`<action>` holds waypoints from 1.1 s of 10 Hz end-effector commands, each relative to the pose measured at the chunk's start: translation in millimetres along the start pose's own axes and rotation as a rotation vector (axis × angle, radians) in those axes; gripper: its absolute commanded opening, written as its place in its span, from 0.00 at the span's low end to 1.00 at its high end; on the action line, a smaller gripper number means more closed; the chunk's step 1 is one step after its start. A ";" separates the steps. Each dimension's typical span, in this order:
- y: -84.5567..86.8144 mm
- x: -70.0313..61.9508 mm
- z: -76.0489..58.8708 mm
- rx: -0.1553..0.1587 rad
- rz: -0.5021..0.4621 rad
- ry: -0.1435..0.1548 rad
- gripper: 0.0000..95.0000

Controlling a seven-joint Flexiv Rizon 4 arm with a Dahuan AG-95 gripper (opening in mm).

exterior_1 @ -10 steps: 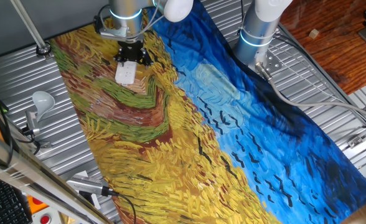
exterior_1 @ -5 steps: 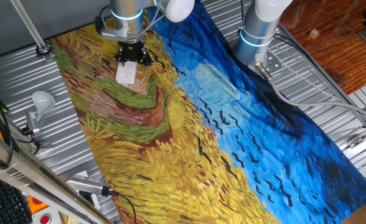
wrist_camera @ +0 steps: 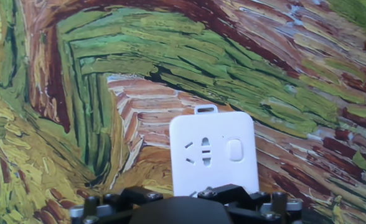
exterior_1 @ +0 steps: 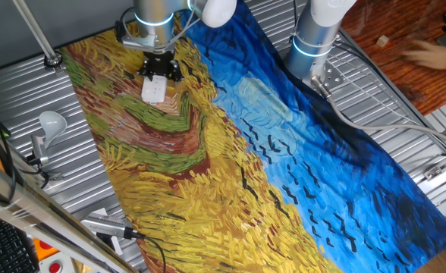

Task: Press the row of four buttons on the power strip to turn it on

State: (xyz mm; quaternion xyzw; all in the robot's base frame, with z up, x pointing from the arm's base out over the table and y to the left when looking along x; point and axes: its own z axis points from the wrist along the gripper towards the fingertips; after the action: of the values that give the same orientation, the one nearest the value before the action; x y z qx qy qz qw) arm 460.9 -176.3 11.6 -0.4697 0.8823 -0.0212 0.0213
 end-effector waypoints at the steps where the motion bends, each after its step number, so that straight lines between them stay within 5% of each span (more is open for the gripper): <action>1: -0.5 -0.9 9.6 -0.010 0.002 -0.003 0.80; 5: 0.8 0.0 3.0 -0.013 0.010 -0.002 0.80; 6: 1.0 0.1 2.1 -0.012 0.010 -0.001 1.00; 11: 3.6 2.5 -6.8 -0.021 0.015 -0.001 1.00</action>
State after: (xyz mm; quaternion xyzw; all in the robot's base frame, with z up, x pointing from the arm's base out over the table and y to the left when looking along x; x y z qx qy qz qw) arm 455.4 -175.8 19.1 -0.4625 0.8864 -0.0114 0.0155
